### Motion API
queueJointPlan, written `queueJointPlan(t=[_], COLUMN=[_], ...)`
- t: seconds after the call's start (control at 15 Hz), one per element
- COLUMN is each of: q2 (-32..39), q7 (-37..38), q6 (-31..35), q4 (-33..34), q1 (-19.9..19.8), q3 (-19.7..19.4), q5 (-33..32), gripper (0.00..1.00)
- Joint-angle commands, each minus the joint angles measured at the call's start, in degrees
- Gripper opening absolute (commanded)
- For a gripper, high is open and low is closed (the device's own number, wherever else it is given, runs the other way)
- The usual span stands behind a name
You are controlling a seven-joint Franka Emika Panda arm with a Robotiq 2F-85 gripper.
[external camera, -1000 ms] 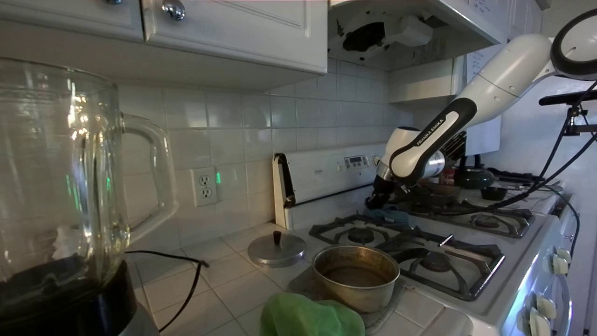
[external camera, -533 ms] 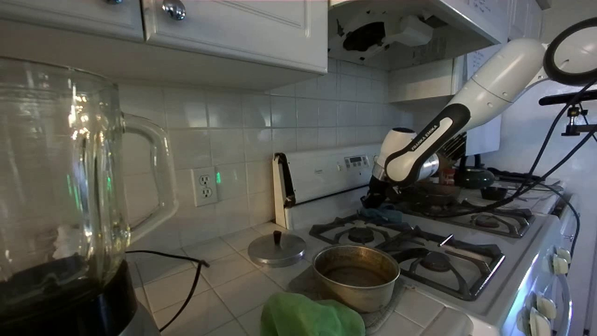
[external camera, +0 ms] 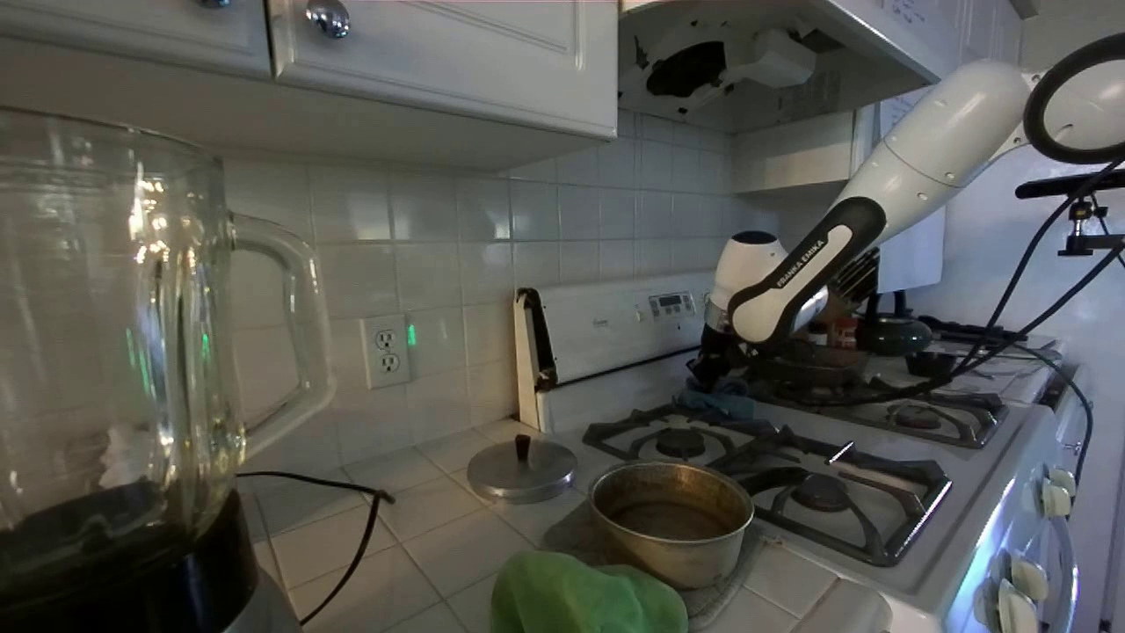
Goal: Use the blue cloth to wipe the center of the stove
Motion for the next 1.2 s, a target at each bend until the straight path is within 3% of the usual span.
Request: queueJointPlan(t=[0.0, 0.33, 1.13], q2=[-2.16, -2.45, -7.68], q7=[3.05, -0.54, -0.33], q6=[-6.79, -19.14, -33.27], q4=[-1.48, -0.85, -6.44], q1=[2.34, -0.82, -1.39], q3=[-2.59, 2.20, 2.43], q5=[-4.24, -6.36, -16.81], gripper=[0.00, 0.00, 0.00])
